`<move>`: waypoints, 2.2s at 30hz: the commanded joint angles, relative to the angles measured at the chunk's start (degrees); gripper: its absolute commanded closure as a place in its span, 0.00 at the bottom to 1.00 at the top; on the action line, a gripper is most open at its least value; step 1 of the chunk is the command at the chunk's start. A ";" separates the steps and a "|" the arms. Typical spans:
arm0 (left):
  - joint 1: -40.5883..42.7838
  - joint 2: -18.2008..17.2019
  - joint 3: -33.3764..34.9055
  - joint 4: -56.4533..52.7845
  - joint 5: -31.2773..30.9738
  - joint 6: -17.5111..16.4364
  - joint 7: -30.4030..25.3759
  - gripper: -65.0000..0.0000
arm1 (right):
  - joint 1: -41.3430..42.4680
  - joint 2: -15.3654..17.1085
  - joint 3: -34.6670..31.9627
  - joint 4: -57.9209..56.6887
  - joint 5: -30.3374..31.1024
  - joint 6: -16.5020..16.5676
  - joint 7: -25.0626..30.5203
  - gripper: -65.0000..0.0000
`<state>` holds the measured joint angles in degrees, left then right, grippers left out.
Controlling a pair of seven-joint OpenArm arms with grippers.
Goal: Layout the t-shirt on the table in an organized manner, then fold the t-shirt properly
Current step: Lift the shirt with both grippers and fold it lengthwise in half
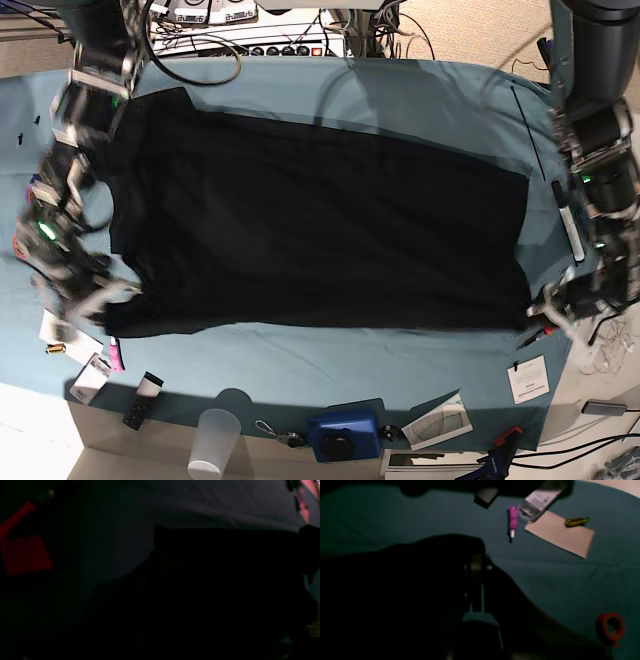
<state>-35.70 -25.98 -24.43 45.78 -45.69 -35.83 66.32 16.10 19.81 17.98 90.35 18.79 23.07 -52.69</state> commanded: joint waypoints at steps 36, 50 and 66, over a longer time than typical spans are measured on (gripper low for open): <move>32.15 3.43 -0.20 50.51 -0.63 9.92 1.38 1.00 | -26.36 0.98 12.96 20.68 11.13 2.08 -7.41 1.00; 33.03 3.43 -0.20 50.51 2.21 9.92 1.33 1.00 | -31.34 0.96 24.44 20.65 13.29 4.37 -7.43 1.00; 36.70 3.45 -0.20 50.51 1.95 7.87 3.02 1.00 | -32.44 -3.30 25.49 20.65 12.76 8.85 -11.45 1.00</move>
<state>1.72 -21.61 -24.34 95.31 -42.87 -28.03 70.15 -16.67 15.51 42.98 109.95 31.40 31.79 -65.58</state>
